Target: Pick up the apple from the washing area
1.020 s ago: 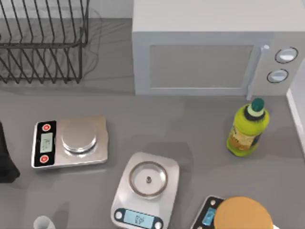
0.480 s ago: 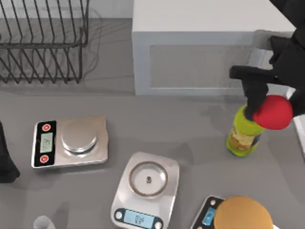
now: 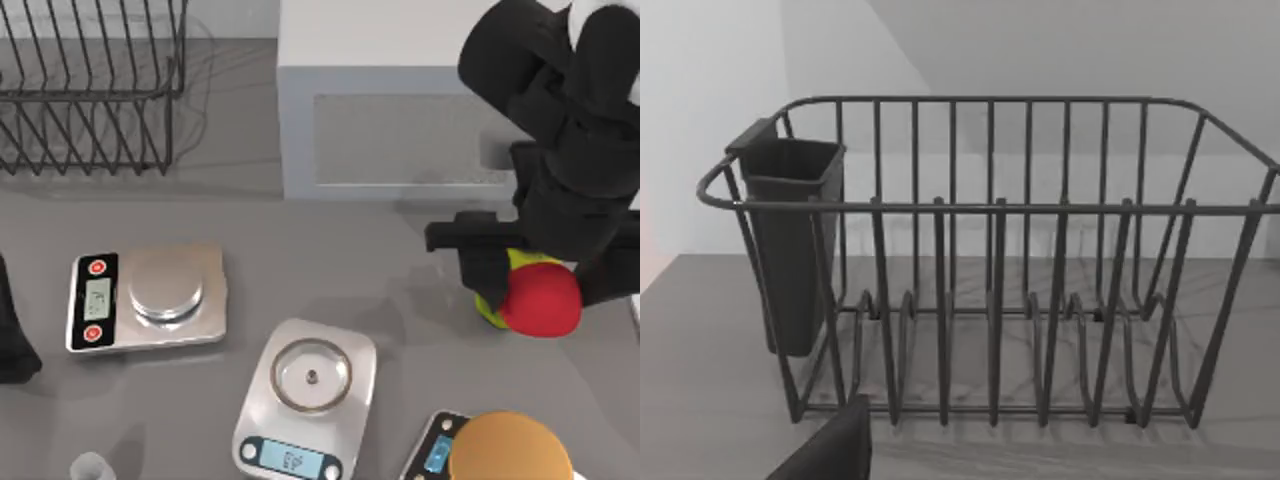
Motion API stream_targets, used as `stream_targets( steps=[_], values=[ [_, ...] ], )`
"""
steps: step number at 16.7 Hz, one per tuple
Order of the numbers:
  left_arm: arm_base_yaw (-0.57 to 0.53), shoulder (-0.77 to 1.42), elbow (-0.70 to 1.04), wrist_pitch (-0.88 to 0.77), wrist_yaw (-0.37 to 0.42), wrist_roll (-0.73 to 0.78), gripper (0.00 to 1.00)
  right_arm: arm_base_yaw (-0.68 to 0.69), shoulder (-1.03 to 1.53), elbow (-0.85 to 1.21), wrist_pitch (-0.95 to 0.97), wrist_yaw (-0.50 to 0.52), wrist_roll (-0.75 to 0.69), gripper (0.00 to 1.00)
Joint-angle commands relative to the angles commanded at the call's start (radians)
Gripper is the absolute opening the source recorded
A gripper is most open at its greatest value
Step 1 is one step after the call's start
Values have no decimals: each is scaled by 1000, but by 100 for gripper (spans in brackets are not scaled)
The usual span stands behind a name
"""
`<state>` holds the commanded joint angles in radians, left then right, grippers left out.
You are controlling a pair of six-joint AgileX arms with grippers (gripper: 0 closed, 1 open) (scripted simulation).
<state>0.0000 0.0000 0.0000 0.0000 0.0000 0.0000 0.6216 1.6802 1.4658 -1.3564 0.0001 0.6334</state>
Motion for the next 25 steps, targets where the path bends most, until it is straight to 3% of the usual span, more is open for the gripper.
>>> stream_targets(
  steps=[6,17,24,25],
  values=[
    [0,0,0,0,0,0,100,2,4,-24,26,-6,0,0],
    [0,0,0,0,0,0,100,-14,55,-292,383,15,24,0],
    [0,0,0,0,0,0,100,5,80,-354,433,0,6,0],
    [0,0,0,0,0,0,100,5,80,-354,433,0,6,8]
  ],
)
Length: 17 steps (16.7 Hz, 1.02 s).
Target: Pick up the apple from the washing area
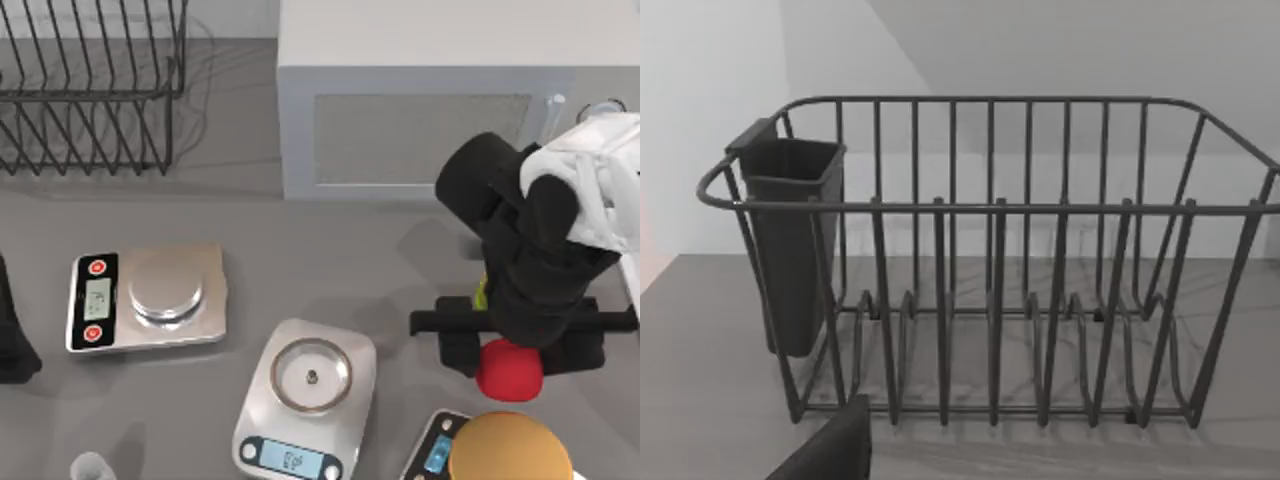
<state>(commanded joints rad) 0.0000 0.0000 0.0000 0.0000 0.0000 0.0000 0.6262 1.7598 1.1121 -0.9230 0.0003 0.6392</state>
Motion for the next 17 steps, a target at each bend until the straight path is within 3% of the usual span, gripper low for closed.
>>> stream_targets(
  steps=[12,17],
  values=[
    [0,0,0,0,0,0,100,0,0,0,0,0,0,98],
    [0,0,0,0,0,0,100,0,0,0,0,0,0,100]
  ],
)
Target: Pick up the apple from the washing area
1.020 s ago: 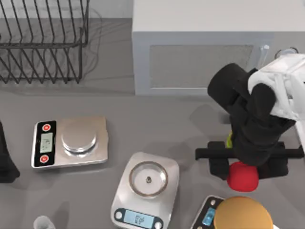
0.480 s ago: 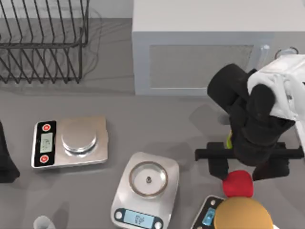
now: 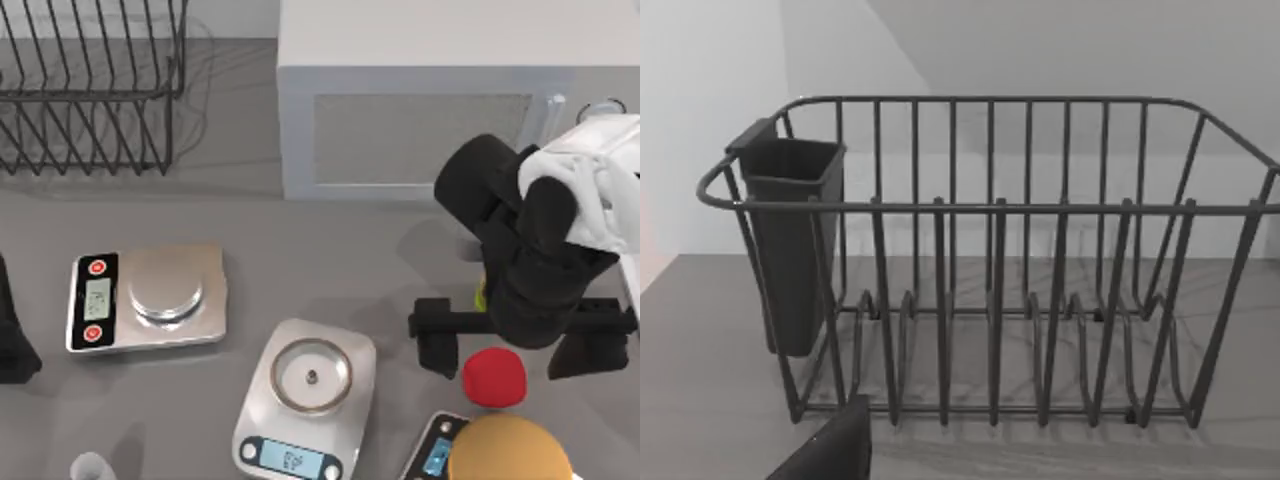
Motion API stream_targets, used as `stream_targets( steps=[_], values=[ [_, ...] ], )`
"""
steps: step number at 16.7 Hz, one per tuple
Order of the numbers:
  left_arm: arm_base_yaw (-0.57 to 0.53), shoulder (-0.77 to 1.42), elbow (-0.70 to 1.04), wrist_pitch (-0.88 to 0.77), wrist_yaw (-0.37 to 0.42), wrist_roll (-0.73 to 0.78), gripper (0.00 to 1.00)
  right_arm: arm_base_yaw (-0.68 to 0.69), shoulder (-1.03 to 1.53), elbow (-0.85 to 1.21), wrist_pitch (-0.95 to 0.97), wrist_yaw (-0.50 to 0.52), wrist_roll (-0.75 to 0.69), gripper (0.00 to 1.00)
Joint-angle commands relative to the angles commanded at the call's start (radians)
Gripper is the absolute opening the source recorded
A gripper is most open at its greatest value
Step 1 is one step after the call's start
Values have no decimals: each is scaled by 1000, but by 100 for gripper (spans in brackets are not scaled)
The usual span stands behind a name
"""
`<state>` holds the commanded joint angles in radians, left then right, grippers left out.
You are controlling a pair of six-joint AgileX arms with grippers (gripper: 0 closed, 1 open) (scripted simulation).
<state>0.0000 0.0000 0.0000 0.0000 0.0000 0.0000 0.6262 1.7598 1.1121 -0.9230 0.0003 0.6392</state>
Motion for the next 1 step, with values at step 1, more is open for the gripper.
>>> stream_targets(
  steps=[1],
  values=[
    [0,0,0,0,0,0,100,0,0,0,0,0,0,100]
  ],
)
